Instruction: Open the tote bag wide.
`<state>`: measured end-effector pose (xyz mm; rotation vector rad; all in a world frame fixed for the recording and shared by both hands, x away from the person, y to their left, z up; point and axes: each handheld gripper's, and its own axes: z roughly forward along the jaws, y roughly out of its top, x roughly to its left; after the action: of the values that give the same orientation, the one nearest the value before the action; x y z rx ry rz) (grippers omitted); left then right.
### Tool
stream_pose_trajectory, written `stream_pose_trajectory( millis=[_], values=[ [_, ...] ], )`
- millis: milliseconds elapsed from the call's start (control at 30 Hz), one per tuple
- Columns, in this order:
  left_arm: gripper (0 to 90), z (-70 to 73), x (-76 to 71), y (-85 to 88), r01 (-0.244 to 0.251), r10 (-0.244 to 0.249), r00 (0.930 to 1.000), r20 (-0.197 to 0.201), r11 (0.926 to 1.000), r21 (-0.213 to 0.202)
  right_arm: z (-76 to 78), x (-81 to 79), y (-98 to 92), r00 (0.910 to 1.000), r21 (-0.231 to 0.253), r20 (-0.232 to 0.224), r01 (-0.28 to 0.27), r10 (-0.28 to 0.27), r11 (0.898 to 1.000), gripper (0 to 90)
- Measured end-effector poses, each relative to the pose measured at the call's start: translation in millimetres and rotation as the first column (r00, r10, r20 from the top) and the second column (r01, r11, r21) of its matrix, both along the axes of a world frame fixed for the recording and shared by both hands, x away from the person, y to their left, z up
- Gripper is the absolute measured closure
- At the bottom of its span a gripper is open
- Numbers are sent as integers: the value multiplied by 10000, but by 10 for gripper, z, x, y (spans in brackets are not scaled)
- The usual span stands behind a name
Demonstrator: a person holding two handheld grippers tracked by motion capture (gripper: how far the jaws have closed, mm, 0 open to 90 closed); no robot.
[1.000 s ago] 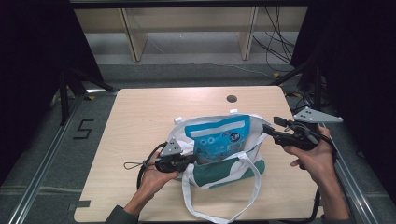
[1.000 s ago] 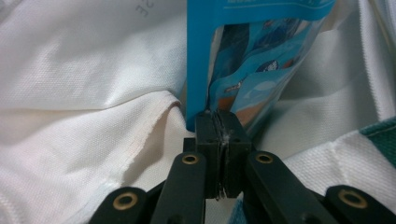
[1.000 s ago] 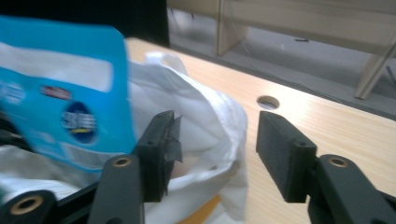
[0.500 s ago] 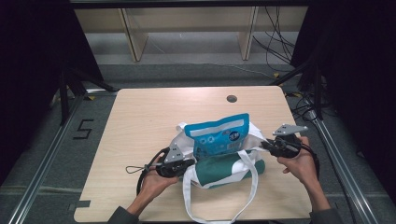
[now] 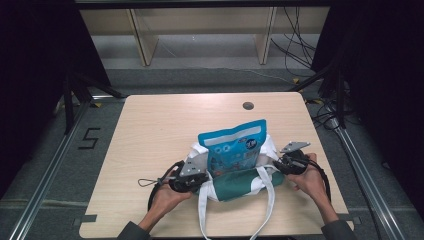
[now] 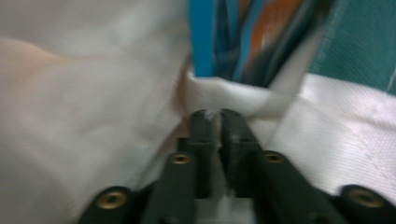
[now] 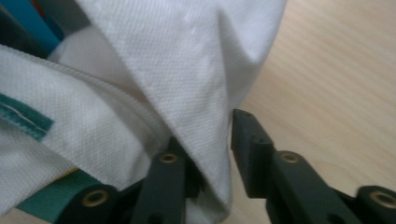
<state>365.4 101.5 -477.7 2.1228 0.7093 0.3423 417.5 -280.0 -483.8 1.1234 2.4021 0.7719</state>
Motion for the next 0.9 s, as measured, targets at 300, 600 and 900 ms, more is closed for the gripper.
stream_pose_trajectory(
  millis=[300, 600, 900],
  values=[
    [650, 612, 5, 267, -614, 745, 9871, 1416, 9936, -953, 600, -122, -160, 9919, 2114, 1189, -689, 443, 9750, 511],
    [731, 400, 304, 320, -1576, 1593, 9760, 1481, 9872, -236, 655, -61, 95, 9588, 1442, 2456, -1818, 1428, 9727, 791],
    [895, 58, 736, 321, -1974, 1936, 9771, 888, 9797, 360, 351, 321, 206, 9724, 488, 2123, -1090, 964, 9928, 894]
  ],
)
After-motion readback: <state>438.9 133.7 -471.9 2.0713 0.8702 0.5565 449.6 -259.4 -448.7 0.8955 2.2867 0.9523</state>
